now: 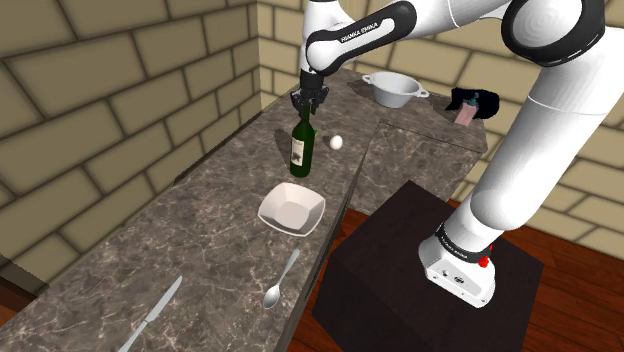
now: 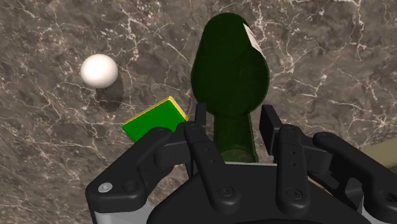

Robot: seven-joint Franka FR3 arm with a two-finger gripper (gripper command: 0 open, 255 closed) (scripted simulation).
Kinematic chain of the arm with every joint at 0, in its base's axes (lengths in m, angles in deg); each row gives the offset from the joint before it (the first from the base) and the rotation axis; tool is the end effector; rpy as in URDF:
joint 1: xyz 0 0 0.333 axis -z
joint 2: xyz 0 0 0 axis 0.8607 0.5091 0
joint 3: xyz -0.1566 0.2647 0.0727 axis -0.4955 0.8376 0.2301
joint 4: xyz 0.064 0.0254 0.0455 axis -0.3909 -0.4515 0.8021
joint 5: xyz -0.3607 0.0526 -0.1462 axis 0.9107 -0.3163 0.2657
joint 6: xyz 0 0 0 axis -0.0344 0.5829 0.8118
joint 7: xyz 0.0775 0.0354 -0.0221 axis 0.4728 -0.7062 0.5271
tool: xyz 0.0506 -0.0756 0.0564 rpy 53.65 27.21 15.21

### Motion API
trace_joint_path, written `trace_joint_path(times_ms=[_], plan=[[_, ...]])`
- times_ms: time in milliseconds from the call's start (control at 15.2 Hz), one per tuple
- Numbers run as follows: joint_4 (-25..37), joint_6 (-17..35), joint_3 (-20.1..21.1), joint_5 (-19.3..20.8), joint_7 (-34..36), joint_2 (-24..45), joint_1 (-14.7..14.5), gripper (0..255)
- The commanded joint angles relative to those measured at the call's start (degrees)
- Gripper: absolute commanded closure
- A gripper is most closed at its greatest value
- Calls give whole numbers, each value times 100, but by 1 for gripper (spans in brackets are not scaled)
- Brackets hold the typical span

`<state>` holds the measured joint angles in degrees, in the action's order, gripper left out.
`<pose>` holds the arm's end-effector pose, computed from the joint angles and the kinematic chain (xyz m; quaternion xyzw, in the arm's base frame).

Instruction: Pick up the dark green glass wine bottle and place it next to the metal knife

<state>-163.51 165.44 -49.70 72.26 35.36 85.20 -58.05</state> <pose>0.5912 0.0414 0.3956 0.9927 -0.1062 0.0510 0.0245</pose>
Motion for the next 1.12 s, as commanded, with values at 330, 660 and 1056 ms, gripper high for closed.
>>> trace_joint_path(times_ms=[330,660,1056], plan=[[37,-70,2,-10,-10,-31,1,255],[249,-425,9,-51,-54,-177,3,255],[544,-857,14,-90,-101,-317,4,255]])
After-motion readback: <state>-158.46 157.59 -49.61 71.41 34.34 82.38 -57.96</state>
